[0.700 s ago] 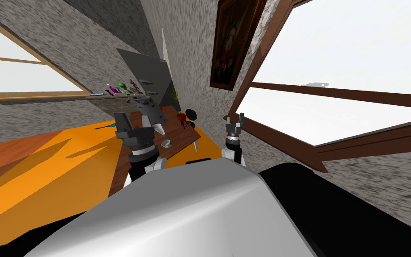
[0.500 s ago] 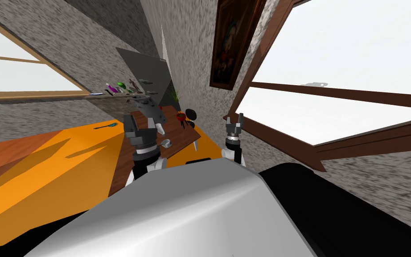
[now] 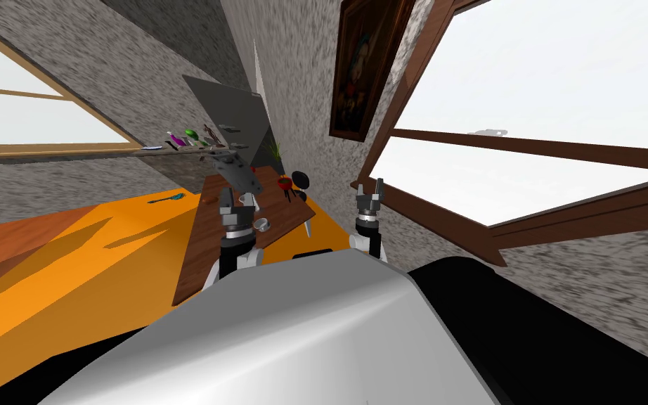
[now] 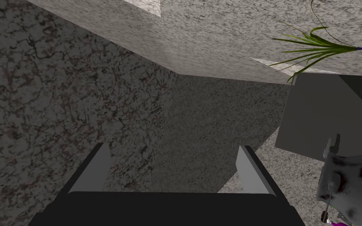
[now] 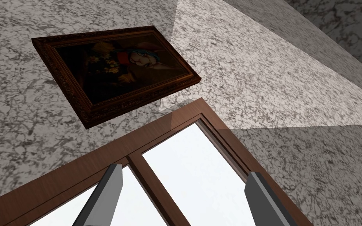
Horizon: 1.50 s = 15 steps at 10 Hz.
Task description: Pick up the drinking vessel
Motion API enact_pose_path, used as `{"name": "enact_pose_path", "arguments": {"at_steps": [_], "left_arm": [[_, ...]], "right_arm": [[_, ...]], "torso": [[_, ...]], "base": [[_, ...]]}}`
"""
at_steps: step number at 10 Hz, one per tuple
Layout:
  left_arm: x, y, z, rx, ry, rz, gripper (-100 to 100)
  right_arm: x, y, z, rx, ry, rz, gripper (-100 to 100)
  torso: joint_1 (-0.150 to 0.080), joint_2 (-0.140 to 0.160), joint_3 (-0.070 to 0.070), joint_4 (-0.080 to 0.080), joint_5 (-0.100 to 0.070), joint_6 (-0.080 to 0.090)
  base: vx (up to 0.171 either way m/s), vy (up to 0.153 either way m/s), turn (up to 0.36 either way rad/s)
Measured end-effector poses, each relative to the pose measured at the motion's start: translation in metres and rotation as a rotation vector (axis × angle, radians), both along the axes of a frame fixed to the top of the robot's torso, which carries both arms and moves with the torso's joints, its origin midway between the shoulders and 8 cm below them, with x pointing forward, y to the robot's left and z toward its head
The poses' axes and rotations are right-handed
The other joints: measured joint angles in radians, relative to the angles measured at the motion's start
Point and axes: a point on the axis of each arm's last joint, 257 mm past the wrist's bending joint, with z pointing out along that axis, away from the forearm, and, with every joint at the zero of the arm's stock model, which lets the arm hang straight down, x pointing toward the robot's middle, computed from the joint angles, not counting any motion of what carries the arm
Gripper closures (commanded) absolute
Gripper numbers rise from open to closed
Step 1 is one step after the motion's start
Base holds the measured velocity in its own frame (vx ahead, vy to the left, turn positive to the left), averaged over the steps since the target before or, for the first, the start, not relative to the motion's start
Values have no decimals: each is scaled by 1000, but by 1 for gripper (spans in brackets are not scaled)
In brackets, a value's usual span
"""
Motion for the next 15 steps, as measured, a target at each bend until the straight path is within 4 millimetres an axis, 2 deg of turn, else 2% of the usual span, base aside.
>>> {"name": "enact_pose_path", "arguments": {"at_steps": [6,12,15], "left_arm": [[32,26,-78,-31,193,14,-100],[52,45,-142,-72,335,33,-100],[63,61,-176,-106,416,46,-100]], "right_arm": [[0,0,0,0,0,0,0],[0,0,0,0,0,0,0],[0,0,0,0,0,0,0]], "torso": [[0,0,0,0,0,0],[1,-1,-1,0,0,0],[1,-1,-1,0,0,0]], "base": [[-28,-9,-1],[-16,3,1],[-13,7,1]]}}
